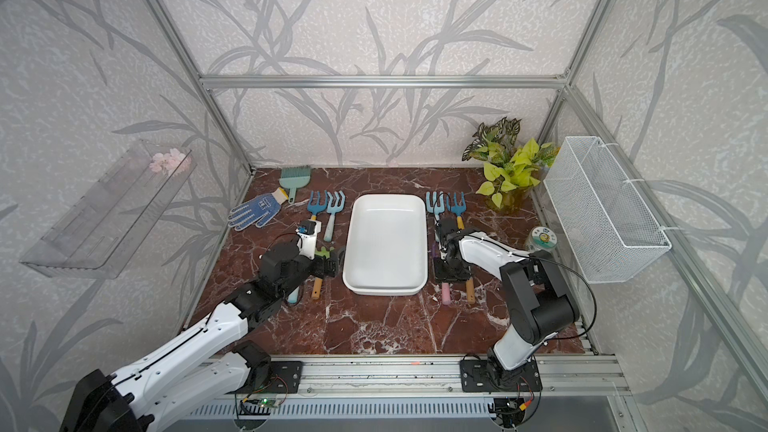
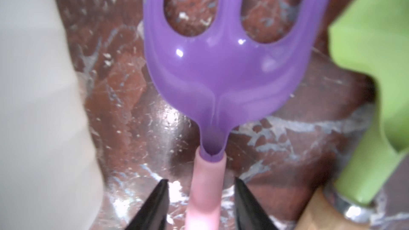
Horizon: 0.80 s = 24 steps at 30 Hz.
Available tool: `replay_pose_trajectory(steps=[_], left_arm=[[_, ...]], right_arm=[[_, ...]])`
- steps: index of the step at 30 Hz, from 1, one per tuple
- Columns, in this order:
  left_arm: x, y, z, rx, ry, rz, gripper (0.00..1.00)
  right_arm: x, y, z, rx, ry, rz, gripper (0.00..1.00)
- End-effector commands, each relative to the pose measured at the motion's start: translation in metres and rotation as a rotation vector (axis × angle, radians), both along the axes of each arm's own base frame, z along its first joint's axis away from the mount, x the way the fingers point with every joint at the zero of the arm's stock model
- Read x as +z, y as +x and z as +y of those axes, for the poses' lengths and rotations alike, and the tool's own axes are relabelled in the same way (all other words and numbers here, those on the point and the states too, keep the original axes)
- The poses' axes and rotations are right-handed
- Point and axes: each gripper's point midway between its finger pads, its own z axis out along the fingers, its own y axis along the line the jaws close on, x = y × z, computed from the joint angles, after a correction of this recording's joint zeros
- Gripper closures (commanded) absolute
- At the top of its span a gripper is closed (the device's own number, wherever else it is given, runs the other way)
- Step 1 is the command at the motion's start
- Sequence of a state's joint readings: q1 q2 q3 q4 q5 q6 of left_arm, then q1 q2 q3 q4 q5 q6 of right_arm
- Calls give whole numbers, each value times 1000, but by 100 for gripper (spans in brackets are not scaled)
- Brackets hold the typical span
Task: Take the hand rake out of the storage box
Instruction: Place the rake at the center of the board, then reset both arms
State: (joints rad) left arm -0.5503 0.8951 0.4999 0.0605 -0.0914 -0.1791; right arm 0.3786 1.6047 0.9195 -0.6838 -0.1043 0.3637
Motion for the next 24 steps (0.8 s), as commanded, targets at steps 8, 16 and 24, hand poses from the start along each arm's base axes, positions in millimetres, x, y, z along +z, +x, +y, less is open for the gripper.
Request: replay_pose_trajectory(steps=[8, 16, 24], left_arm=[[-11, 36, 115, 478, 65, -119, 0], [-27, 58, 182, 605, 78, -116, 0], [-71, 97, 192, 561, 110, -37, 0]], right_arm=[[105, 39, -32, -7, -114, -430, 17], [139, 74, -42, 101, -160, -917, 5], [126, 95, -82, 8, -214, -1282, 1]])
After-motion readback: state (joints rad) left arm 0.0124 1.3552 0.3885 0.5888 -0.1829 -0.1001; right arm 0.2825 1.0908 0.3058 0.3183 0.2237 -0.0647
